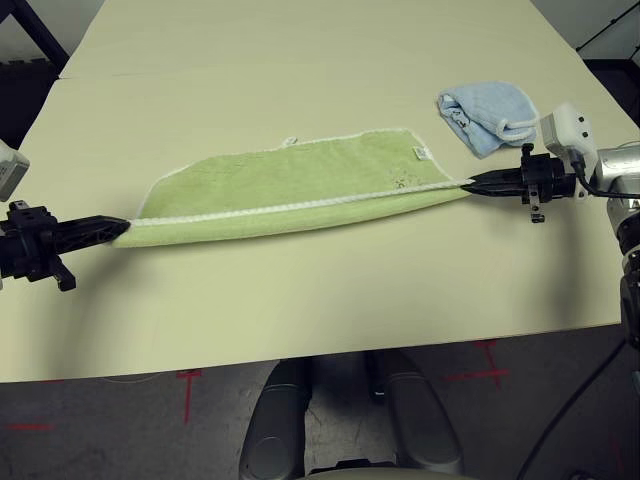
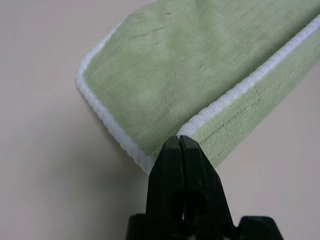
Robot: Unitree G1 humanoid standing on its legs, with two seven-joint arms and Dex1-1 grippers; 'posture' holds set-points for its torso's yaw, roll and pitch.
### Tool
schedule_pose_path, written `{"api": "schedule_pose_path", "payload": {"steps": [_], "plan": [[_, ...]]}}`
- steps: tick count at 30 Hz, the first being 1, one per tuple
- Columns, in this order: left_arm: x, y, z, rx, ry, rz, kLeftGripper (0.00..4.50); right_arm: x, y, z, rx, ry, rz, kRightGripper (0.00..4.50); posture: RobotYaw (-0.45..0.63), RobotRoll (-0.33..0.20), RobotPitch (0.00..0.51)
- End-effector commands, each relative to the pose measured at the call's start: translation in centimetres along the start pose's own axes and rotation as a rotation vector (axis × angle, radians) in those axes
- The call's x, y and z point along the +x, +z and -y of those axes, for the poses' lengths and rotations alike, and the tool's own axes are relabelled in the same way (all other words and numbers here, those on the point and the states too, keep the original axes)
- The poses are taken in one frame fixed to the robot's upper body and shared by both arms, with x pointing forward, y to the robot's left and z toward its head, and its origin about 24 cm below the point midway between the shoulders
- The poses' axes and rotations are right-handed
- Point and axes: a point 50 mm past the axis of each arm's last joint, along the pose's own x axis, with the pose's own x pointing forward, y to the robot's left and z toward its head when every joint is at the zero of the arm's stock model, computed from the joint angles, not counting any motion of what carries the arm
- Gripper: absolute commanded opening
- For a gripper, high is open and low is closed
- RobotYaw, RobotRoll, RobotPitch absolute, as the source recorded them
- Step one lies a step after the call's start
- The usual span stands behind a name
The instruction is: Fold the towel and set it aside.
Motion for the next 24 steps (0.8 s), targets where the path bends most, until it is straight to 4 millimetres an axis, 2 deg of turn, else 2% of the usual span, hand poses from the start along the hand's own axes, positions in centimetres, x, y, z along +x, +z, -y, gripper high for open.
{"api": "schedule_pose_path", "payload": {"steps": [1, 10, 24], "plan": [[0.3, 0.1, -0.4, 0.019, 0.026, -0.01, 0.04, 0.4, 0.3, 0.2, 0.019, 0.006, 0.03, 0.0, 0.0, 0.0, 0.22], [1.4, 1.3, -2.0, 0.077, 0.153, 0.058, 0.04, 1.4, 1.4, 1.5, 0.123, -0.071, 0.129, 0.0, 0.0, 0.0, 0.222], [3.9, 3.5, -4.4, 0.134, 0.333, 0.177, 0.04, 2.4, 0.3, 3.0, 0.179, -0.367, 0.009, 0.0, 0.01, 0.0, 0.243]]}}
